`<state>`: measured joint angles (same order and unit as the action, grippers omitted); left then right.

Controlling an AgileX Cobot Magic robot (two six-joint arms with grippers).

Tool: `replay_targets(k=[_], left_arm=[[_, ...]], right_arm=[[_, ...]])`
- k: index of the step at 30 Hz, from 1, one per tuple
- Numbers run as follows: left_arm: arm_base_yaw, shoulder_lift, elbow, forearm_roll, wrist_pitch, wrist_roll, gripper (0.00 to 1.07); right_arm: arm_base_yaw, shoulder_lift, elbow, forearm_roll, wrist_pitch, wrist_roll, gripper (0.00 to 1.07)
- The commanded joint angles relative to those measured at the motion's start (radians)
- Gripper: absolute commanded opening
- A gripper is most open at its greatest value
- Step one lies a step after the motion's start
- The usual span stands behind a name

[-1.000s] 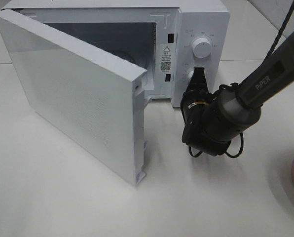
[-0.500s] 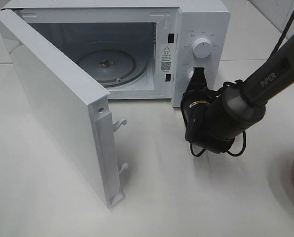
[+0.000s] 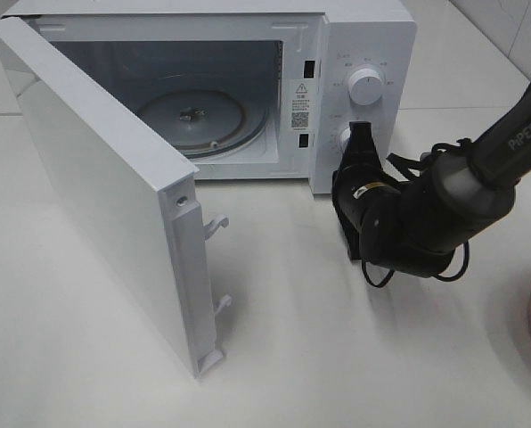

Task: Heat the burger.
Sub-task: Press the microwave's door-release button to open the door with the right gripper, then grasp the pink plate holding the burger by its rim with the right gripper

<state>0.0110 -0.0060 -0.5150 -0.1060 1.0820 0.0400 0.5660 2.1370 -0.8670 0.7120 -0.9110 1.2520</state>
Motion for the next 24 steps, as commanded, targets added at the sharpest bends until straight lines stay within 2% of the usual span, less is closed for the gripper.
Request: replay_targets(k=[1,11,16,24], left_arm=[[-0.002,-0.016,0.000,-0.002,-0.014,-0.006,1.00],[-0.002,-0.016,0.000,-0.002,-0.014,-0.006,1.00],[-0.002,-0.016,0.000,-0.002,-0.014,-0.006,1.00],[-0.002,-0.016,0.000,-0.002,-0.014,-0.006,1.00]], right_arm=[[-0.001,-0.036,0.022,-0.084,0.054,-0.005,0.00],[-0.001,-0.128,0.140,-0.085,0.078,-0.062,0.00],[-0.001,-0.199,0.208,-0.125,0.122,-0.115,0.00],[-0.004,-0.332,0.262,-0.163,0.342,-0.371,0.00]])
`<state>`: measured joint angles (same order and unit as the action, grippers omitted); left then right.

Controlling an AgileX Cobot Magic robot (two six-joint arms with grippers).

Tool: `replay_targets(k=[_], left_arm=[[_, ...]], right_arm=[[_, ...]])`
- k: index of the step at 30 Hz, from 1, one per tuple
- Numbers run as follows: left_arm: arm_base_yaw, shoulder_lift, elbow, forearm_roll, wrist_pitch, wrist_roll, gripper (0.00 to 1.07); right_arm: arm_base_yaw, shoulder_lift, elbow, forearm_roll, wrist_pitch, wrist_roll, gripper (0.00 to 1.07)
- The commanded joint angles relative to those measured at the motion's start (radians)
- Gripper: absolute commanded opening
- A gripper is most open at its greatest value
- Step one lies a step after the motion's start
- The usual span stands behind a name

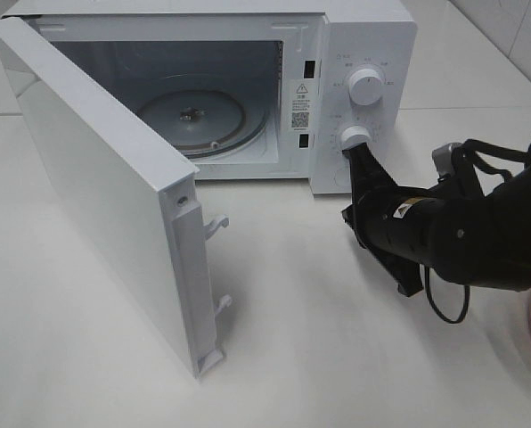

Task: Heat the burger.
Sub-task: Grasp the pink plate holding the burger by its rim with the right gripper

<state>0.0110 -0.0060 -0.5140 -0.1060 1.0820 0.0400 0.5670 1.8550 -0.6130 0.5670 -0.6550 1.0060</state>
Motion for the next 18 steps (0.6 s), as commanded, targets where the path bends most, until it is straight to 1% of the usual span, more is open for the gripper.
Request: replay_targets(k=[1,3,4,5,6,8,10,12,13,15,16,17,18], left_arm=[[-0.002,-0.016,-0.001,-0.002,-0.014,-0.006,1.00],[-0.002,-0.016,-0.001,-0.002,-0.014,-0.006,1.00],[-0.002,-0.016,-0.001,-0.002,-0.014,-0.006,1.00],[-0.002,-0.016,-0.001,-0.002,-0.014,-0.006,1.00],[-0.002,-0.016,-0.001,-0.002,-0.014,-0.006,1.00],[-0.002,-0.016,-0.001,-0.002,-0.014,-0.006,1.00],[-0.002,-0.016,-0.001,-0.002,-0.014,-0.006,1.00],[-0.002,-0.016,-0.001,-0.002,-0.014,-0.006,1.00],[-0.002,-0.016,-0.001,-0.002,-0.014,-0.006,1.00],[-0.002,-0.016,-0.001,-0.002,-0.014,-0.006,1.00],[-0.002,-0.016,-0.001,-0.002,-0.014,-0.006,1.00],[-0.002,-0.016,-0.001,-0.002,-0.014,-0.006,1.00],[-0.002,-0.016,-0.001,-0.002,-0.014,-0.006,1.00]], right_arm=[[-0.005,-0.084,0.008,-0.018,0.153,-0.227,0.00],[-0.011,-0.097,0.008,-0.018,0.182,-0.268,0.00],[-0.031,-0.130,0.008,-0.018,0.277,-0.350,0.00],[-0.031,-0.130,0.008,-0.018,0.277,-0.350,0.00],[-0.064,-0.158,0.008,-0.020,0.357,-0.423,0.00],[-0.076,-0.172,0.008,-0.021,0.396,-0.458,0.00],[-0.128,-0.228,0.008,-0.024,0.531,-0.650,0.01],[-0.143,-0.239,0.008,-0.024,0.561,-0.684,0.01],[-0.167,-0.264,0.008,-0.024,0.633,-0.753,0.01],[-0.182,-0.276,0.008,-0.024,0.671,-0.790,0.01],[-0.208,-0.300,0.007,-0.029,0.754,-0.859,0.01],[-0.208,-0.300,0.007,-0.029,0.754,-0.859,0.01],[-0.223,-0.312,0.004,-0.041,0.799,-0.890,0.01]])
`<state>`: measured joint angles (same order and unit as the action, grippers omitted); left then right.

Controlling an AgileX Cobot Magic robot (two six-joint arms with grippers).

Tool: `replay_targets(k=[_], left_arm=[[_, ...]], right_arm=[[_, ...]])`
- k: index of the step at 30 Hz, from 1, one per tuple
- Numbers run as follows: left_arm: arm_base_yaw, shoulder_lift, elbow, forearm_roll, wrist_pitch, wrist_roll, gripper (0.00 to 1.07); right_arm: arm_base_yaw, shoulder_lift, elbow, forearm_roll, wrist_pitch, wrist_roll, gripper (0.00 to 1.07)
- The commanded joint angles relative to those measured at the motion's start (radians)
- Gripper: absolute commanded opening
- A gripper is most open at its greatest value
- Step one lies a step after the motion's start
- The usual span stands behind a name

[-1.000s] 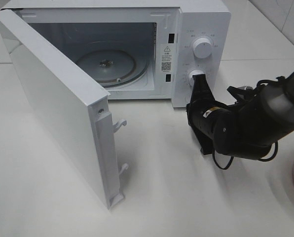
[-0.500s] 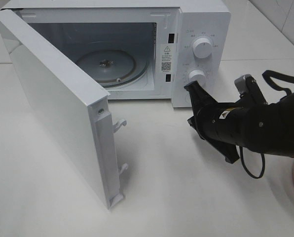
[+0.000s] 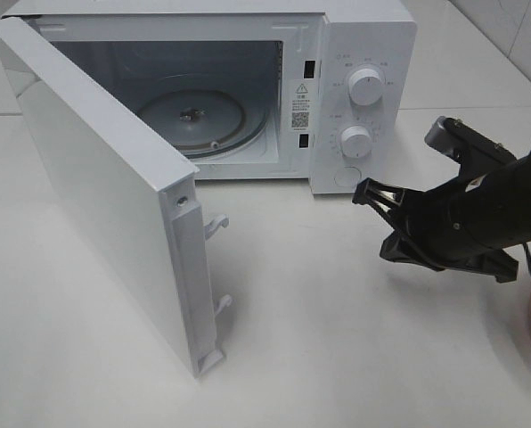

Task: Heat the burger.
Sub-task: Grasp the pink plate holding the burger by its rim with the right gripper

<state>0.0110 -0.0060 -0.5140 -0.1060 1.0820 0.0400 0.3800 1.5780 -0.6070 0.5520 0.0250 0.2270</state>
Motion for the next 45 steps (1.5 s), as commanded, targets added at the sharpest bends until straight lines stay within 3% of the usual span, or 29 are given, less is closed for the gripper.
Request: replay_targets(k=[1,4,6,12,14,18,21,22,23,24,25,26,27,28,29,30,32,42,45], left_arm=[[-0.002,-0.016,-0.001,-0.002,-0.014,-0.006,1.00],[-0.002,-0.016,-0.001,-0.002,-0.014,-0.006,1.00],[-0.002,-0.016,-0.001,-0.002,-0.014,-0.006,1.00],[-0.002,-0.016,-0.001,-0.002,-0.014,-0.006,1.00],[-0.002,-0.016,-0.001,-0.002,-0.014,-0.006,1.00],[-0.002,-0.016,-0.001,-0.002,-0.014,-0.006,1.00],[-0.002,-0.016,-0.001,-0.002,-0.014,-0.006,1.00],[-0.002,-0.016,-0.001,-0.002,-0.014,-0.006,1.00],[-0.002,-0.016,-0.001,-0.002,-0.014,-0.006,1.00],[-0.002,-0.016,-0.001,-0.002,-0.014,-0.006,1.00],[-0.002,-0.016,-0.001,-0.002,-0.014,-0.006,1.00],[-0.002,-0.016,-0.001,-0.002,-0.014,-0.006,1.00],[-0.002,-0.016,-0.001,-0.002,-0.014,-0.006,1.00],[-0.002,-0.016,-0.001,-0.002,-0.014,-0.006,1.00],[-0.002,-0.016,-0.001,-0.002,-0.014,-0.006,1.00],[-0.002,-0.016,-0.001,-0.002,-0.014,-0.006,1.00],[-0.002,-0.016,-0.001,-0.002,-0.014,-0.006,1.00],[-0.002,-0.016,-0.001,-0.002,-0.014,-0.006,1.00],[-0.002,-0.016,-0.001,-0.002,-0.014,-0.006,1.00]], right_arm=[[-0.036,-0.035,-0.002,-0.026,0.119,-0.111,0.01],[-0.073,-0.065,-0.014,-0.090,0.237,-0.165,0.01],[-0.095,-0.100,-0.039,-0.222,0.380,-0.166,0.01],[-0.097,-0.136,-0.062,-0.349,0.516,-0.163,0.02],[-0.097,-0.163,-0.087,-0.442,0.652,-0.156,0.04],[-0.097,-0.191,-0.090,-0.483,0.705,-0.154,0.07],[-0.097,-0.218,-0.090,-0.504,0.725,-0.155,0.16],[-0.097,-0.236,-0.090,-0.519,0.734,-0.158,0.27],[-0.097,-0.236,-0.090,-0.519,0.734,-0.158,0.27],[-0.097,-0.252,-0.090,-0.538,0.736,-0.163,0.42],[-0.097,-0.252,-0.090,-0.538,0.736,-0.163,0.42],[-0.097,-0.256,-0.090,-0.552,0.736,-0.163,0.52],[-0.097,-0.264,-0.090,-0.580,0.735,-0.163,0.73],[-0.097,-0.264,-0.090,-0.580,0.735,-0.163,0.73],[-0.097,-0.265,-0.090,-0.589,0.734,-0.163,0.81],[-0.097,-0.263,-0.089,-0.602,0.735,-0.163,0.96],[-0.097,-0.263,-0.089,-0.605,0.738,-0.163,1.02],[-0.104,-0.263,-0.089,-0.630,0.788,-0.129,1.00],[-0.148,-0.263,-0.088,-0.649,0.800,-0.126,0.99]])
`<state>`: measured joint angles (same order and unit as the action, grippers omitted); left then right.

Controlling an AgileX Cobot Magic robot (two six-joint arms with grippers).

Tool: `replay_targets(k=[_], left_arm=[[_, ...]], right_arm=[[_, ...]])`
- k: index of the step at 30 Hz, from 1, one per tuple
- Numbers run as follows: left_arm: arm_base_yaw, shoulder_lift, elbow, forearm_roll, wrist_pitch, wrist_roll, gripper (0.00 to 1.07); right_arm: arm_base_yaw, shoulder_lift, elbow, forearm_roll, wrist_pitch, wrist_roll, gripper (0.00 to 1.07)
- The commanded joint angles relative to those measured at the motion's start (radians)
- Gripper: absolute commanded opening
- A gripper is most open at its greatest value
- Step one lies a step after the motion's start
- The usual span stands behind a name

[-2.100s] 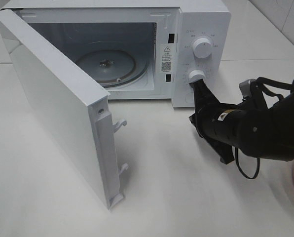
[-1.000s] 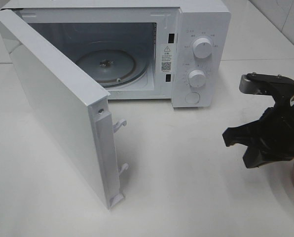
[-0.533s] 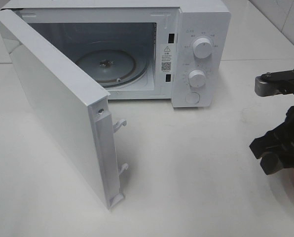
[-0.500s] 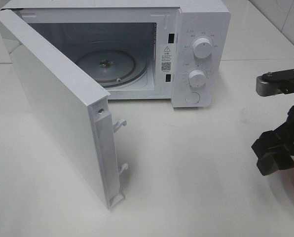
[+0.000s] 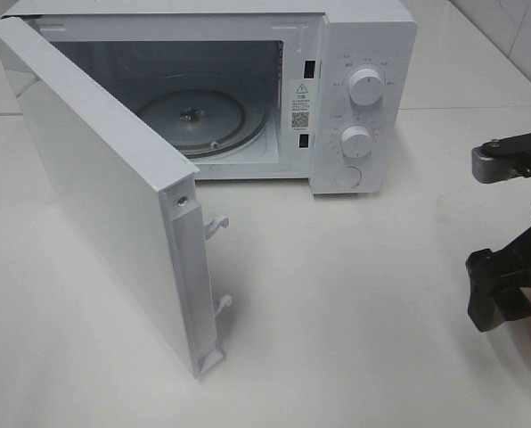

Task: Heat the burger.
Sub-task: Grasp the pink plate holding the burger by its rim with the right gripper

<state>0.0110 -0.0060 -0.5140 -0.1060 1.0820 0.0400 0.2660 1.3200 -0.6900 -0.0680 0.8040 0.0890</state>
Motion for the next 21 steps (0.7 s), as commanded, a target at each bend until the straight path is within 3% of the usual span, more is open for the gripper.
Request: replay_targets(k=[1,10,16,21], left_arm=[[-0.002,-0.016,-0.001,-0.002,-0.014,-0.006,1.00],[-0.002,-0.016,-0.001,-0.002,-0.014,-0.006,1.00],[-0.002,-0.016,-0.001,-0.002,-0.014,-0.006,1.00],[-0.002,-0.016,-0.001,-0.002,-0.014,-0.006,1.00]], right_arm=[[-0.054,-0.005,-0.005,-0.039,0.022,0.014,0.98],[-0.067,-0.005,0.048,-0.077,-0.033,0.058,0.96],[-0.134,0.001,0.070,-0.080,-0.083,0.077,0.94],[-0.135,0.095,0.070,-0.080,-0.115,0.081,0.93]])
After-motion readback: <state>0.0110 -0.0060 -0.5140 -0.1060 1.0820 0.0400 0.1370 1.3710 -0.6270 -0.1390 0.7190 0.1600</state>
